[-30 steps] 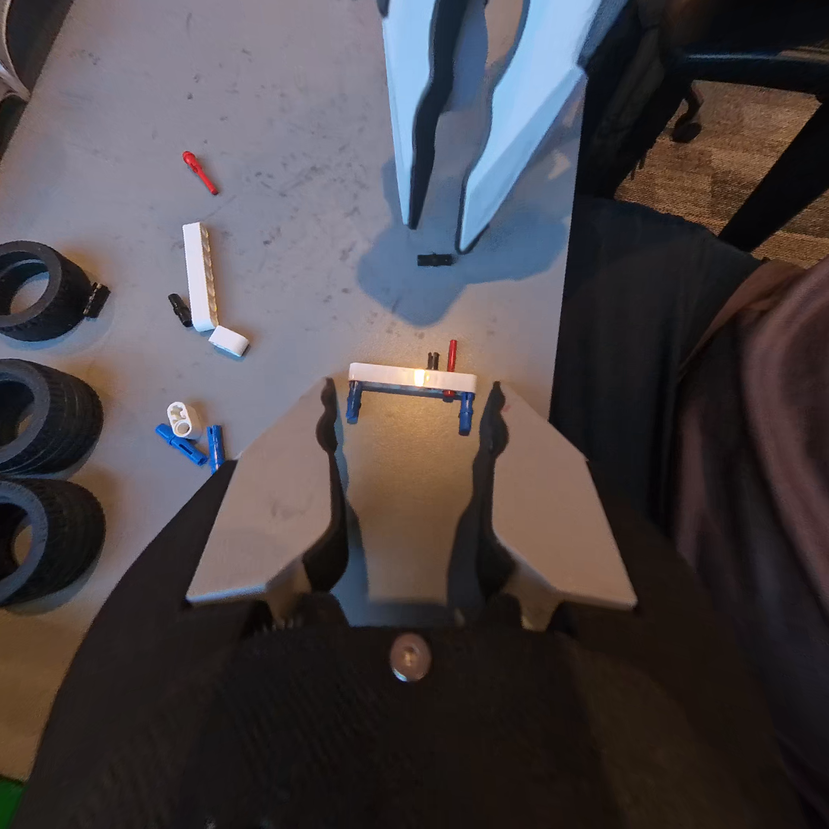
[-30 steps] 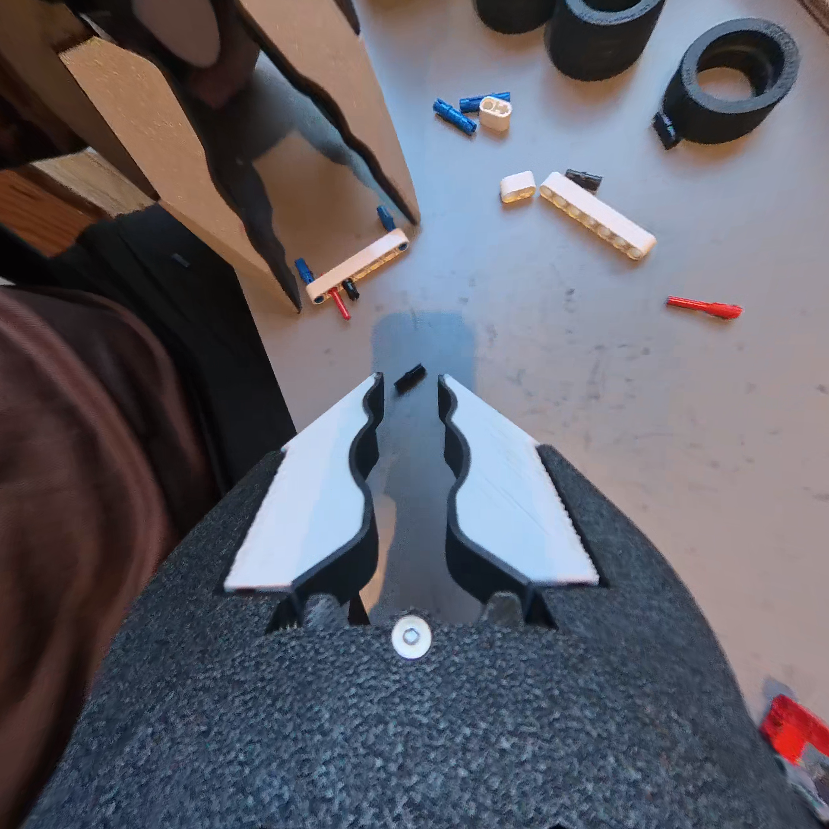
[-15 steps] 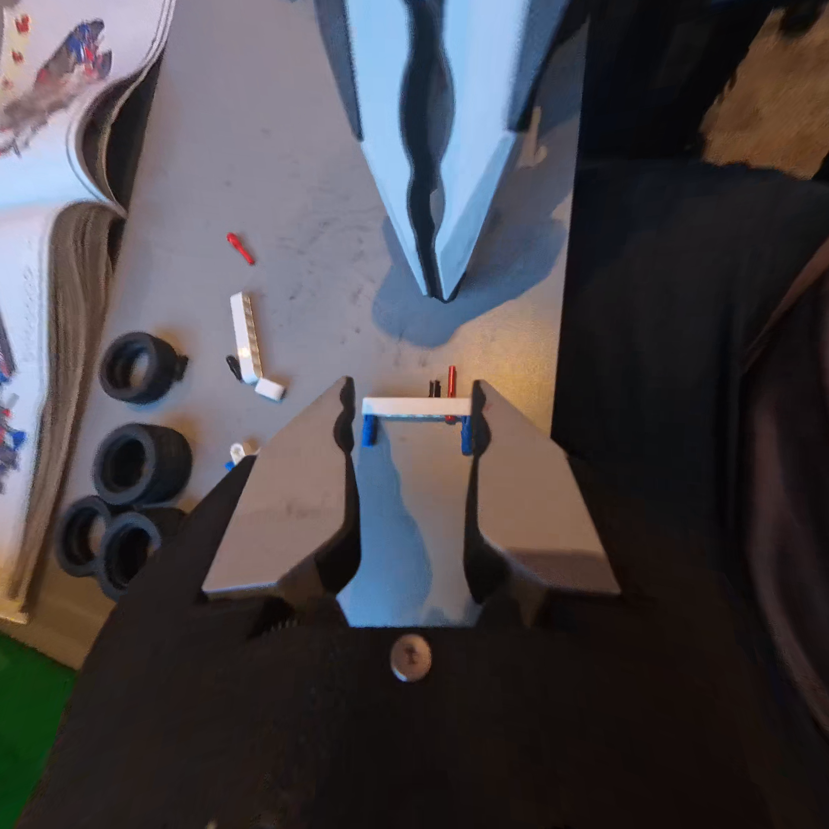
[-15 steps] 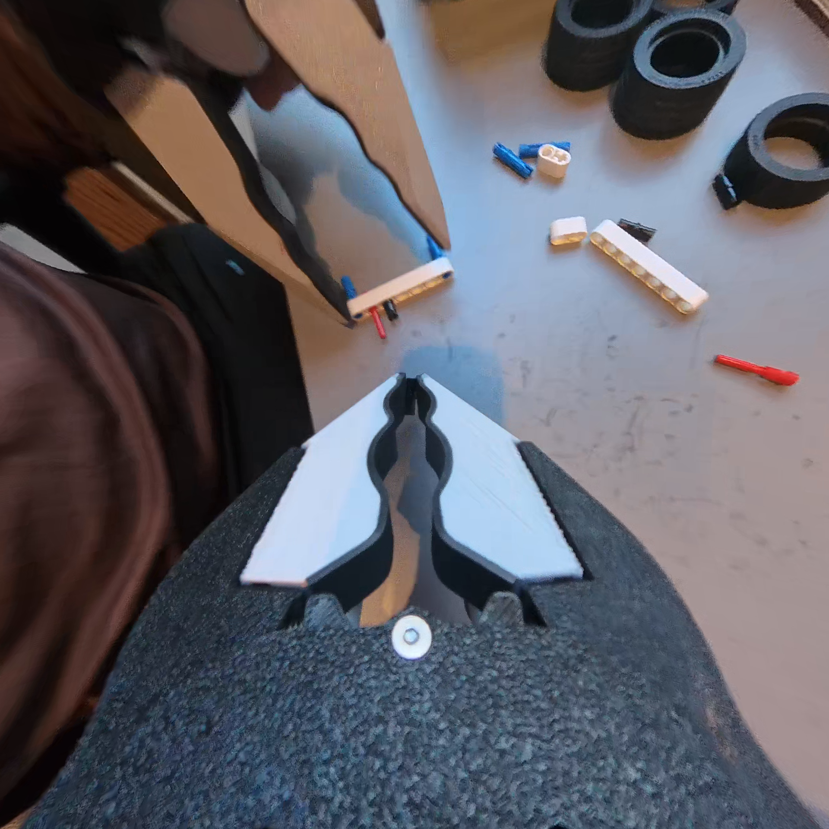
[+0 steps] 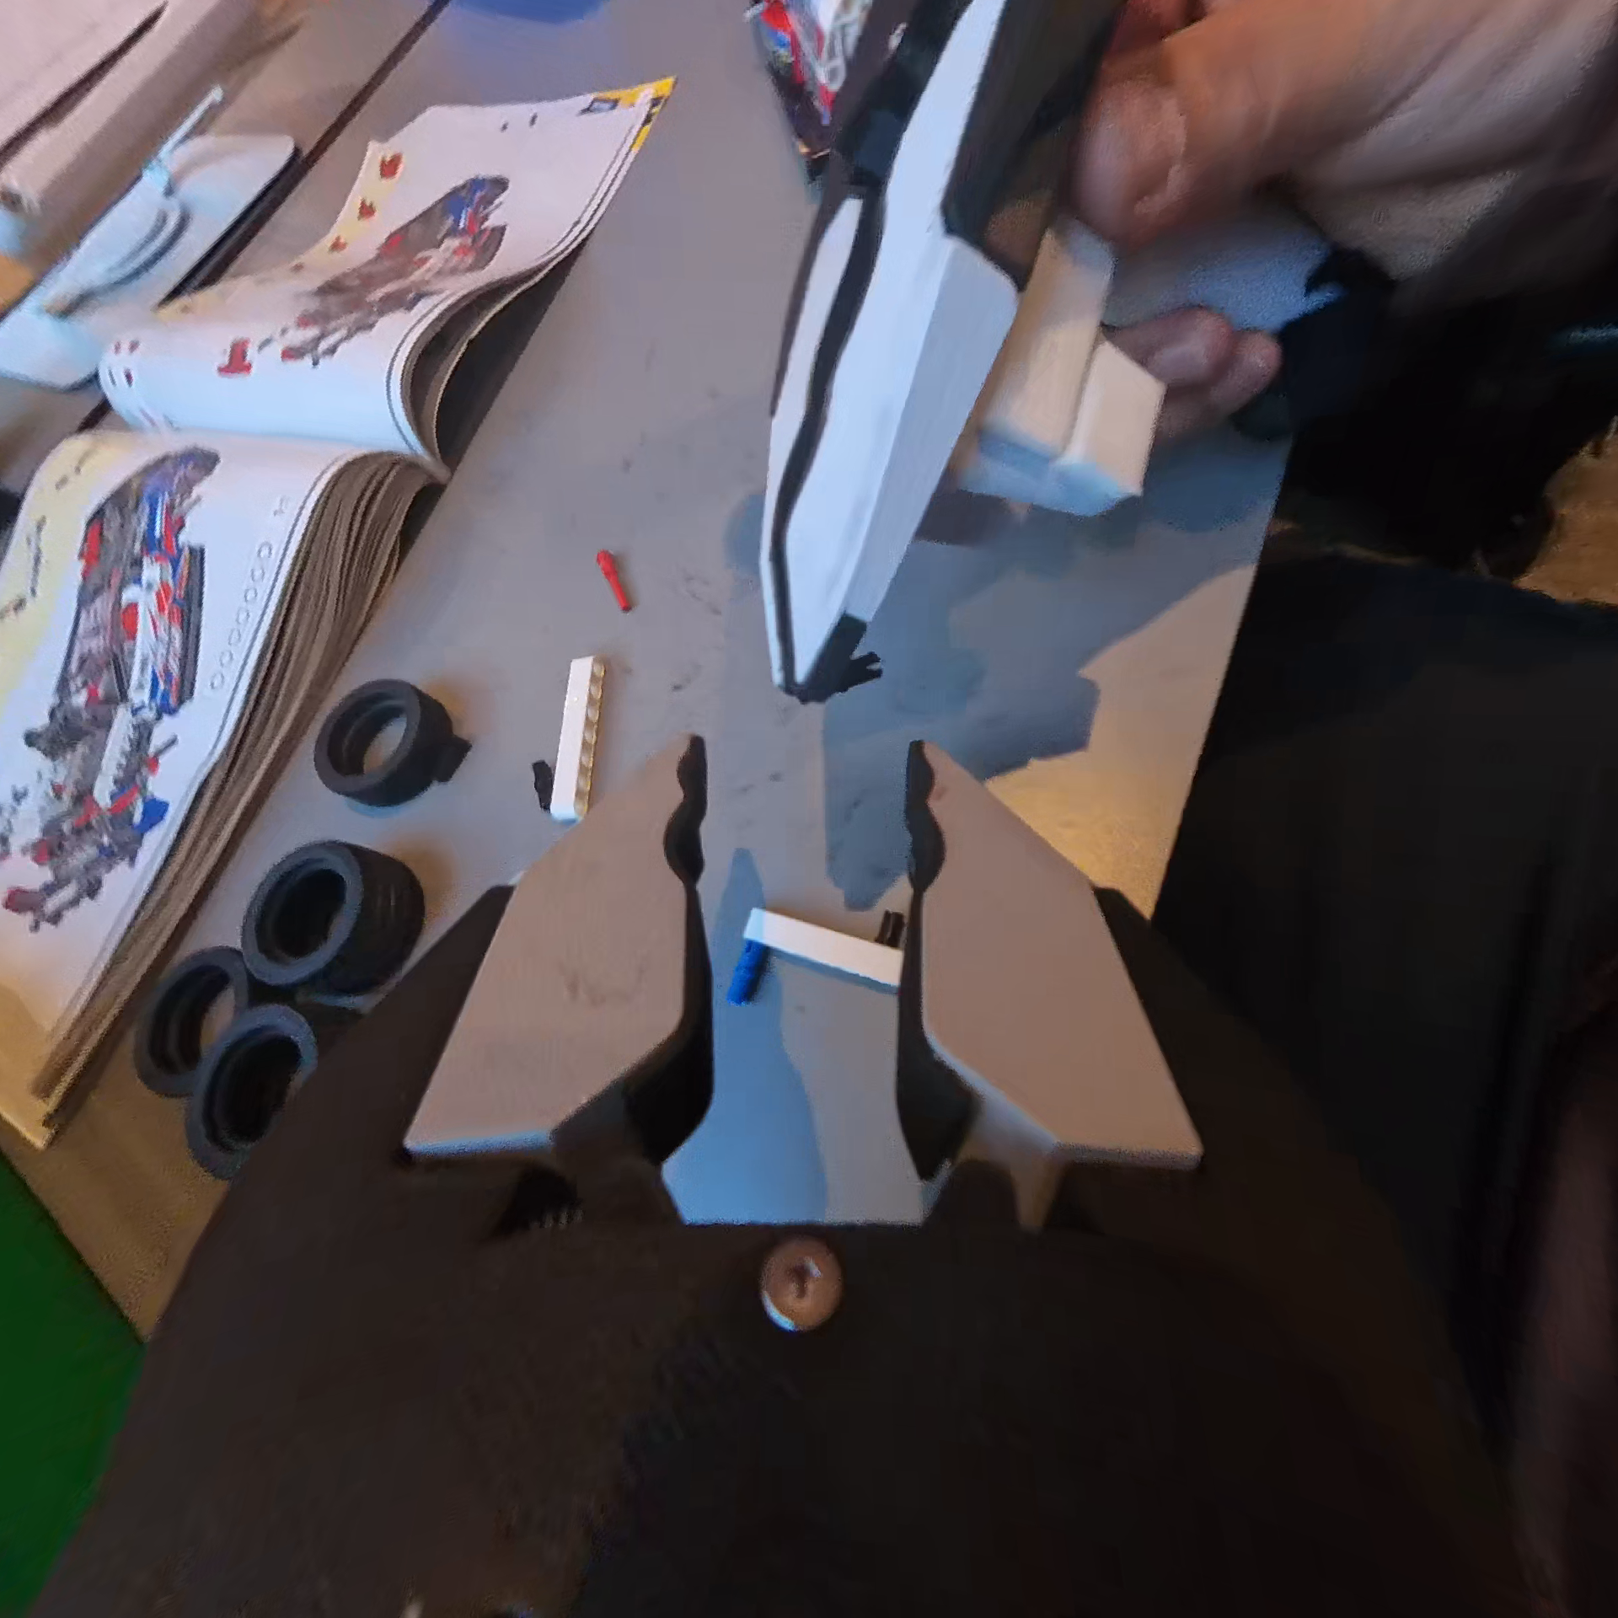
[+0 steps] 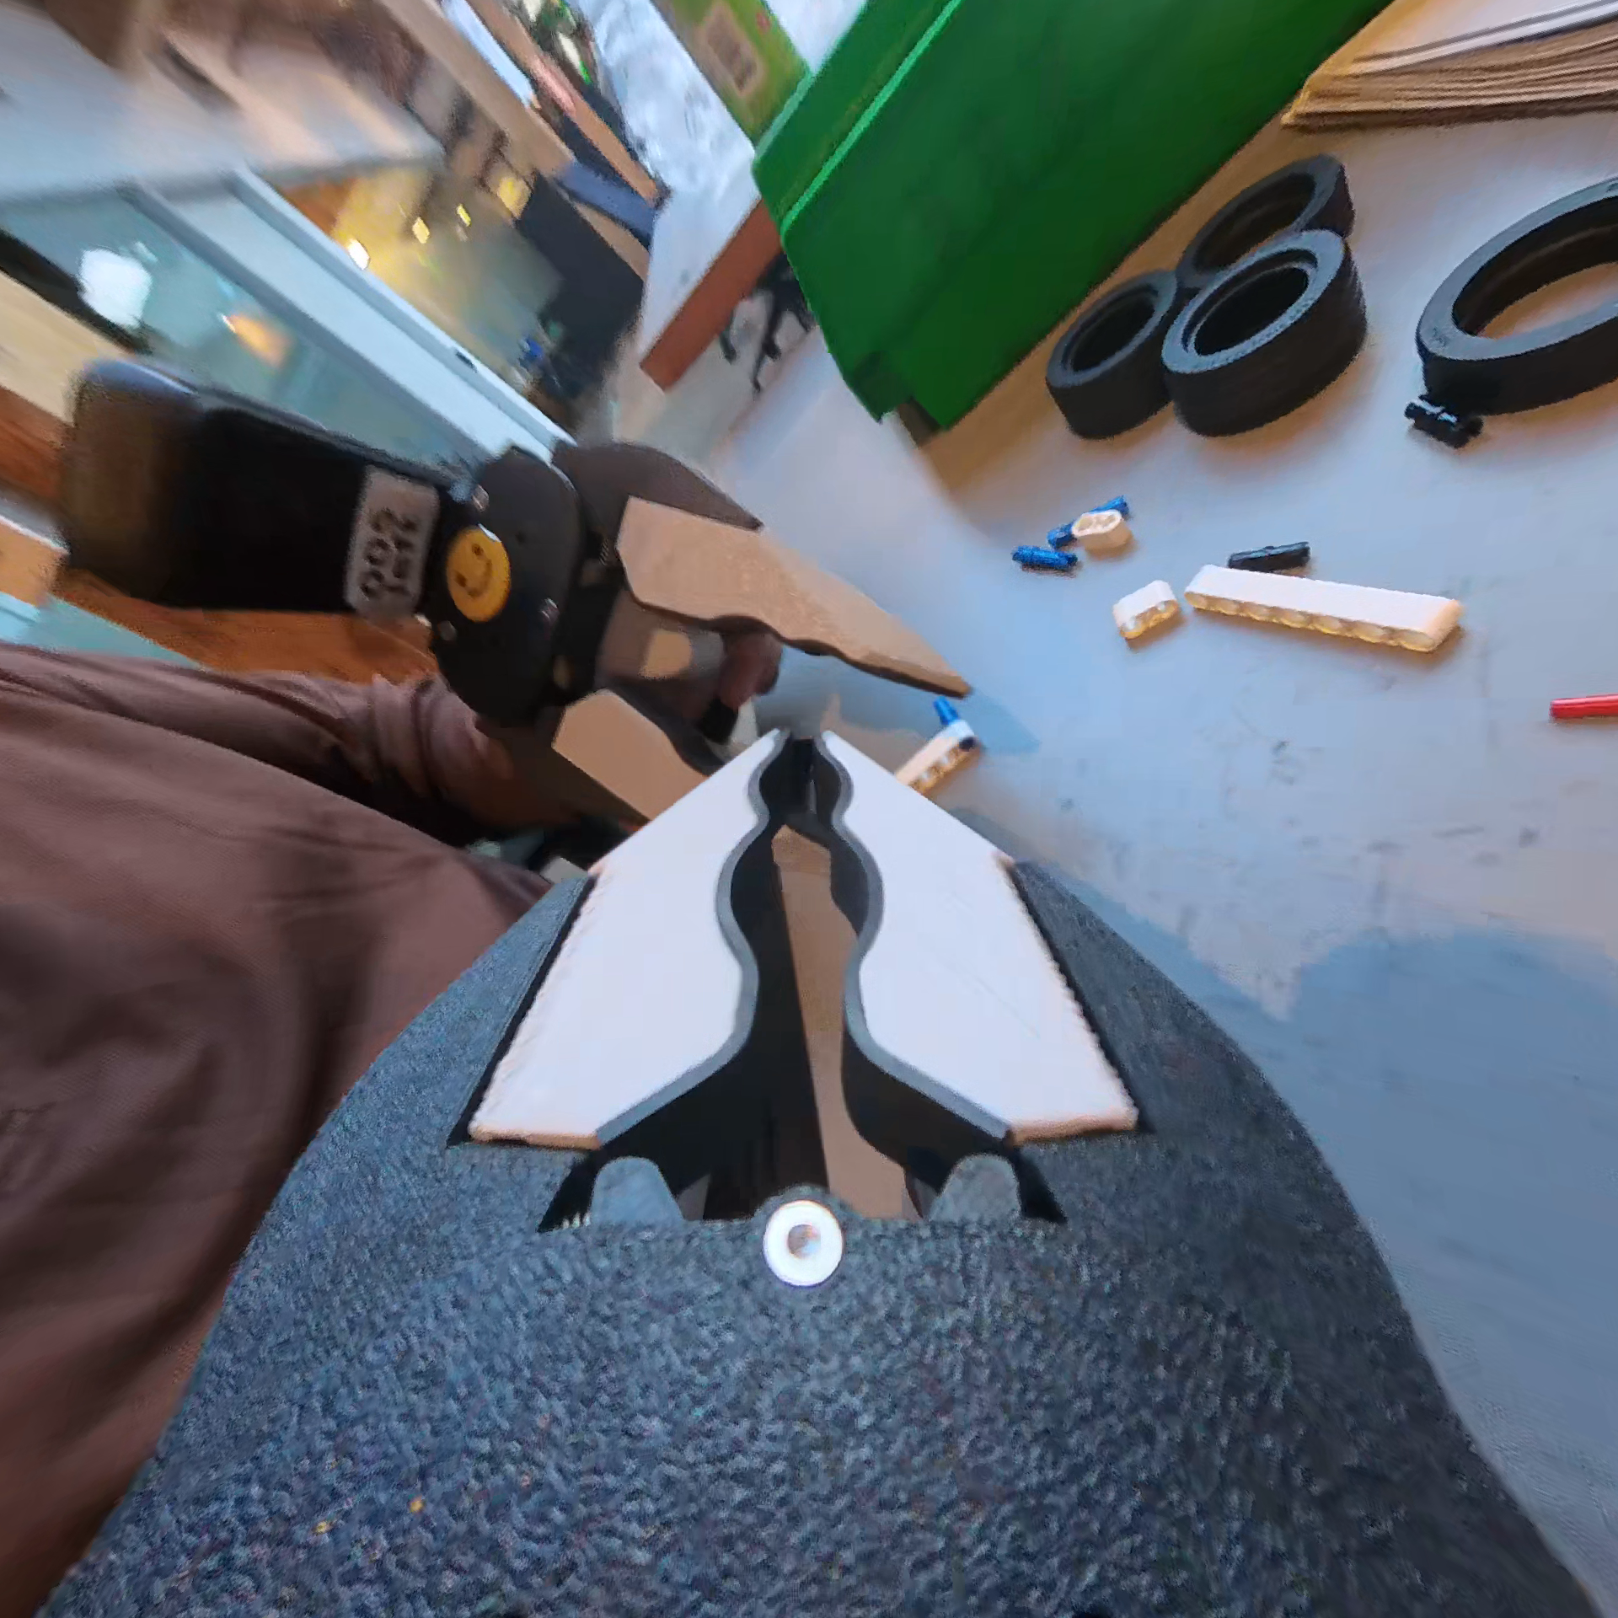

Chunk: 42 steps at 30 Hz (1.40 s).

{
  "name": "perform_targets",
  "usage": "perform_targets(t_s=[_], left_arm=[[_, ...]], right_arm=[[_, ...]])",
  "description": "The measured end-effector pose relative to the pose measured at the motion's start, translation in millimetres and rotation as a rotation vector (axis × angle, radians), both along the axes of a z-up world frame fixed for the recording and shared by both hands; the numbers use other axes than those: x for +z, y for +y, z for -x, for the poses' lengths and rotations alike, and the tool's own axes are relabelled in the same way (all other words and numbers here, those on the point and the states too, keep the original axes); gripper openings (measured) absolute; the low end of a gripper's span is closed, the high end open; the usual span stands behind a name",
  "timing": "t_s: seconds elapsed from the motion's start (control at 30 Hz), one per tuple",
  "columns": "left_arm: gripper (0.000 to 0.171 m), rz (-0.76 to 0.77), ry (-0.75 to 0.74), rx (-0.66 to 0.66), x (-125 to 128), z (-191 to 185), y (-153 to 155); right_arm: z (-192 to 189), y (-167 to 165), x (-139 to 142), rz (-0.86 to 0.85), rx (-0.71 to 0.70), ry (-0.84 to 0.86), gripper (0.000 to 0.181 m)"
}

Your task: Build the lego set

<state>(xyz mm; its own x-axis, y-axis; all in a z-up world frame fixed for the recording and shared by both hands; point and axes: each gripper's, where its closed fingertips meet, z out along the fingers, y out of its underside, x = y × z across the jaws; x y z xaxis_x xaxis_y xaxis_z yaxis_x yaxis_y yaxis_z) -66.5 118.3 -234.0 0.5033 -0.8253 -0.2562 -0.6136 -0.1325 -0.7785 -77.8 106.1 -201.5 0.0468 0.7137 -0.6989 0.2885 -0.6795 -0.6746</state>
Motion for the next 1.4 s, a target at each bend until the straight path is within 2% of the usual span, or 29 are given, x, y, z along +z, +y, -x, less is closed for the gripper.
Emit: perform_targets(t_s=[0.13,0.23,0.37,0.53,0.7,0.8,1.0,1.23,1.4], left_arm=[[0.039,0.004,-0.087,0.057,6.5,-2.5,0.9],[0.037,-0.007,-0.089,0.092,7.6,-3.8,3.4],[0.018,-0.034,-0.106,0.119,12.9,-4.2,8.3],[0.018,-0.027,-0.113,0.145,14.3,-1.5,10.0],[0.032,0.191,-0.26,0.134,12.9,-9.4,3.7],[0.022,0.286,-0.376,0.084,26.5,-14.9,-4.5],[0.021,0.395,-0.562,0.013,51.3,-14.7,-14.5],[0.021,0.469,-0.695,-0.018,64.2,-13.4,-12.5],[0.004,0.502,-0.771,-0.023,68.8,-9.6,-9.8]], right_arm=[[4.2,6.9,2.7,0.067,-0.063,0.048,0.004],[7.0,8.1,4.1,0.061,-0.092,0.06,0.004],[8.5,8.2,4.8,0.049,-0.112,0.06,0.004],[7.0,14.4,5.6,0.008,-0.158,0.057,0.004],[9.9,14.1,18.0,-0.071,-0.177,0.118,0.004],[10.8,11.2,25.1,-0.181,-0.176,0.138,0.004],[4.2,10.6,46.3,-0.22,-0.176,0.248,0.004],[6.0,7.2,49.7,-0.225,-0.17,0.271,0.004],[6.7,6.1,49.4,-0.238,-0.166,0.266,0.004]])
